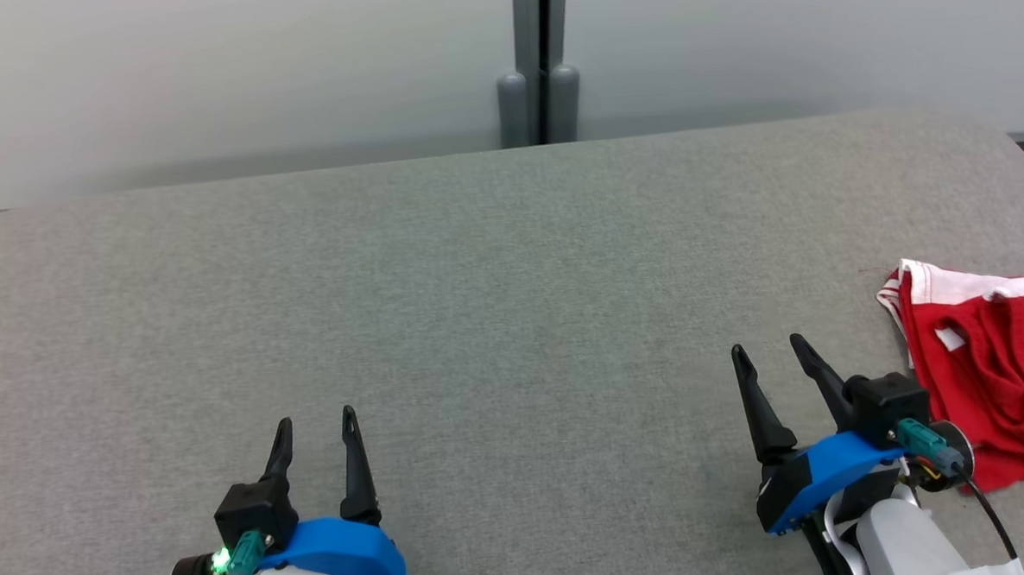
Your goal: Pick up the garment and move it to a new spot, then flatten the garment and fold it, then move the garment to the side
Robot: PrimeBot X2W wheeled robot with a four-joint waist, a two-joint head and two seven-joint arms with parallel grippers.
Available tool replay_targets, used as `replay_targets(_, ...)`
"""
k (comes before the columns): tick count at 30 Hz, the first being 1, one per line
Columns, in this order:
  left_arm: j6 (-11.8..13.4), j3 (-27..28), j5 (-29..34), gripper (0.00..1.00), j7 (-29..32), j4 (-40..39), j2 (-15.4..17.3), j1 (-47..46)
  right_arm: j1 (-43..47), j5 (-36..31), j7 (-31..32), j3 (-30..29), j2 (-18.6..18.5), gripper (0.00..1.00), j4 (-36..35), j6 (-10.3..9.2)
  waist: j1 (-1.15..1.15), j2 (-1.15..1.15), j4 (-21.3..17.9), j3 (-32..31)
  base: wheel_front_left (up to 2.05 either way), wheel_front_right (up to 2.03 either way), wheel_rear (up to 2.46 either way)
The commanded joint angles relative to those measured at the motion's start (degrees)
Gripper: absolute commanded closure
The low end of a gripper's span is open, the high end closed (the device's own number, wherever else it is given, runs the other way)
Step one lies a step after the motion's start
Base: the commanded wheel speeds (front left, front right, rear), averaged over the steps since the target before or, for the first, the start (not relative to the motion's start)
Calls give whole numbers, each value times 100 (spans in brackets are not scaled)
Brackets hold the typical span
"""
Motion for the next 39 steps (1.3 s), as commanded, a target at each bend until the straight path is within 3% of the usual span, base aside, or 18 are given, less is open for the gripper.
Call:
replay_targets(1,29,75,41,0,-14,-47,-1,94,137,44,-1,52,-11,0,-16,1,0,0,101,-88,0,0,0)
replay_targets(10,-79,340,93,0,-13,-146,-2,419,324,229,-1,131,-11,0,25,1,0,0,396,-497,0,0,0)
replay_targets(17,-322,489,4,0,-14,-292,-2,573,400,285,-1,80,-12,0,68,1,0,0,445,-644,0,0,0)
replay_targets(18,-325,454,-2,100,4,-269,2,542,345,288,2,99,4,100,72,0,0,-1,448,-645,0,0,0)
replay_targets(21,-327,434,-44,100,35,-142,3,604,426,317,27,86,11,100,205,0,0,0,451,-649,0,0,0)
replay_targets(39,-612,815,-1777,100,534,-376,2,482,588,2264,534,-173,6,100,-287,0,0,0,430,-651,0,0,0)
